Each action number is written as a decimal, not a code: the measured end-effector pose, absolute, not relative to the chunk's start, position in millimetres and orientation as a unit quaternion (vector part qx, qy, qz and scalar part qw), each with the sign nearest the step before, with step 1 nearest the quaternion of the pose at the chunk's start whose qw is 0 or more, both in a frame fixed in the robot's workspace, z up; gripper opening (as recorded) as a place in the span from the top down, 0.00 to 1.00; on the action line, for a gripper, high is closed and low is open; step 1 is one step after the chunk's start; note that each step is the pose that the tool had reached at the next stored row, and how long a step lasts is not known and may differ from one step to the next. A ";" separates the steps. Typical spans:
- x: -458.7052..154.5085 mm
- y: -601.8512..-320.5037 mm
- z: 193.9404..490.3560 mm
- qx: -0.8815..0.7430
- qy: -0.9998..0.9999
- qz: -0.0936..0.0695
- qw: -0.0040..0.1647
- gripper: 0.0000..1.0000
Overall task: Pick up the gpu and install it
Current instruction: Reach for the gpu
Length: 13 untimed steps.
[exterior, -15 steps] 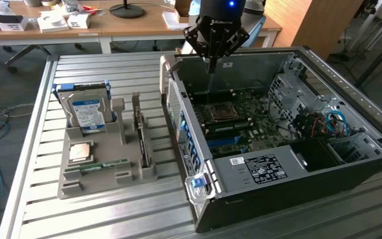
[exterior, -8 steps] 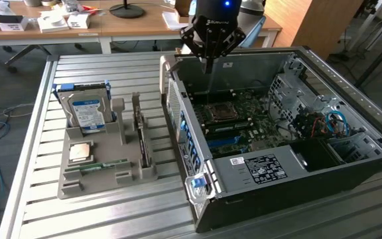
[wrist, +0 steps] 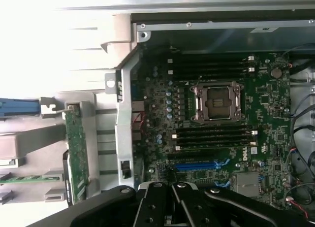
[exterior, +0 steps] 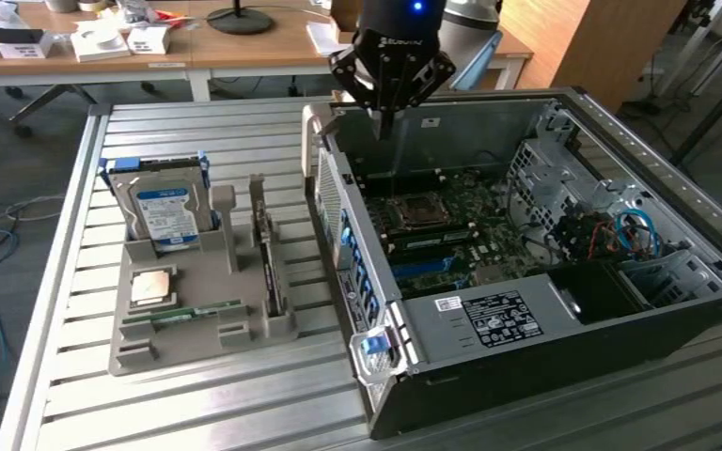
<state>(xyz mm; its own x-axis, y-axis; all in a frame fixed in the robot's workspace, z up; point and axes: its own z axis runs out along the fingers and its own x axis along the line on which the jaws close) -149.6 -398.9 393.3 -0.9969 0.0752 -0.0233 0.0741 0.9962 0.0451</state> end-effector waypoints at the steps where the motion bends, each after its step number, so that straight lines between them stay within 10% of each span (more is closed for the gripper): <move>1: -151.4 -398.9 393.3 0.037 0.999 0.022 0.012 0.89; 13: -170.9 -398.9 393.3 0.037 0.999 0.022 0.013 0.89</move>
